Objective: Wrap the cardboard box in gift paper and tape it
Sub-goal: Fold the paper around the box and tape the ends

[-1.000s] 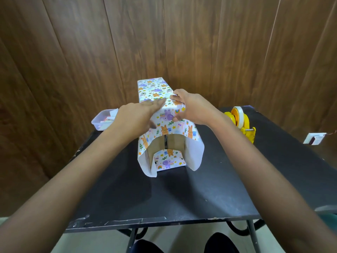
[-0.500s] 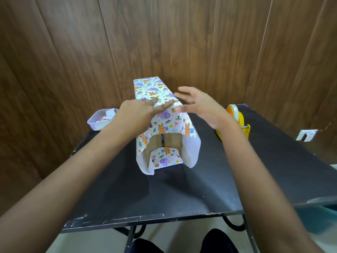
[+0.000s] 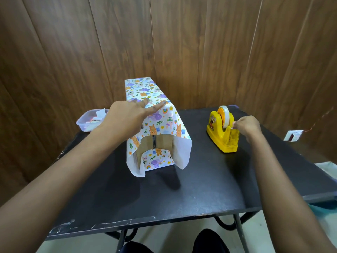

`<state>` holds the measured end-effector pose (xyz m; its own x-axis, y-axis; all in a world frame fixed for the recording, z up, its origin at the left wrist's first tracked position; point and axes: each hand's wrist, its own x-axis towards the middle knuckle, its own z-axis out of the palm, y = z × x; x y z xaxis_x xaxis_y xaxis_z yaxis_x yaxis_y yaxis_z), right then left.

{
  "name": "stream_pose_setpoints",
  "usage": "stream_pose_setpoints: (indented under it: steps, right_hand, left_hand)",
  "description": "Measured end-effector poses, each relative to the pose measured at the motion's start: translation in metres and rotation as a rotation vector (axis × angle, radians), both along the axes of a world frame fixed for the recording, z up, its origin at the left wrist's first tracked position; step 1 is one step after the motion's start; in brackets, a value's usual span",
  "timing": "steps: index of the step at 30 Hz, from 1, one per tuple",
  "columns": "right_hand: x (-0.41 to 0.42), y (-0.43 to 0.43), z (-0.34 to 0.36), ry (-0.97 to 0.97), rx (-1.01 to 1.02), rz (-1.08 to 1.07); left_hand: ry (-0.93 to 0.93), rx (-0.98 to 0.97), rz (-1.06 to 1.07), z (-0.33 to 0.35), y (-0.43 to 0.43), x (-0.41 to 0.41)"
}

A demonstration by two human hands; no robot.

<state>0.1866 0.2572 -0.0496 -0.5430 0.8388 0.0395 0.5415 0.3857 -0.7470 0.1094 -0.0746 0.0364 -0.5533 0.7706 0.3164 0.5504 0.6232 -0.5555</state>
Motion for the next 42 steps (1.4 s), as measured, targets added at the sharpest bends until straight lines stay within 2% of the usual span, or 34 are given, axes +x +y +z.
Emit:
stream_pose_setpoints:
  steps: [11, 14, 18, 26, 30, 32, 34, 35, 39, 42]
  right_hand:
    - [0.0, 0.0, 0.008, 0.148, -0.206, -0.05]
    - [0.01, 0.003, 0.003, 0.274, -0.322, -0.08]
    - [0.017, -0.002, -0.019, 0.306, -0.489, -0.106]
    - [0.018, -0.012, -0.03, 0.555, -0.648, -0.169]
    - [0.016, -0.032, -0.036, 0.736, -0.823, -0.244]
    - [0.02, -0.042, -0.054, 0.823, -0.975, -0.271]
    - [0.028, -0.053, -0.065, 0.924, -1.122, -0.183]
    - [0.032, -0.057, -0.065, 0.968, -1.132, -0.114]
    - [0.047, -0.088, -0.023, 1.009, -0.843, 0.25]
    - [0.059, -0.134, 0.017, 0.962, -0.604, 0.535]
  left_hand:
    - [-0.003, 0.006, 0.015, 0.001, -0.001, 0.002]
    - [-0.002, -0.006, 0.02, 0.0, 0.001, 0.002]
    - [0.005, -0.019, 0.022, 0.0, 0.001, 0.001]
    - [0.01, -0.03, 0.025, -0.001, 0.002, 0.001]
    - [0.02, -0.029, 0.021, -0.001, 0.001, 0.0]
    - [0.01, -0.022, 0.024, -0.001, 0.002, 0.0]
    - [0.008, -0.023, 0.032, -0.001, 0.002, 0.0]
    - [0.014, -0.023, 0.028, 0.0, 0.001, 0.0]
    - [0.005, 0.001, 0.017, 0.0, 0.001, 0.001]
    - [0.01, 0.016, -0.003, -0.002, 0.0, -0.002]
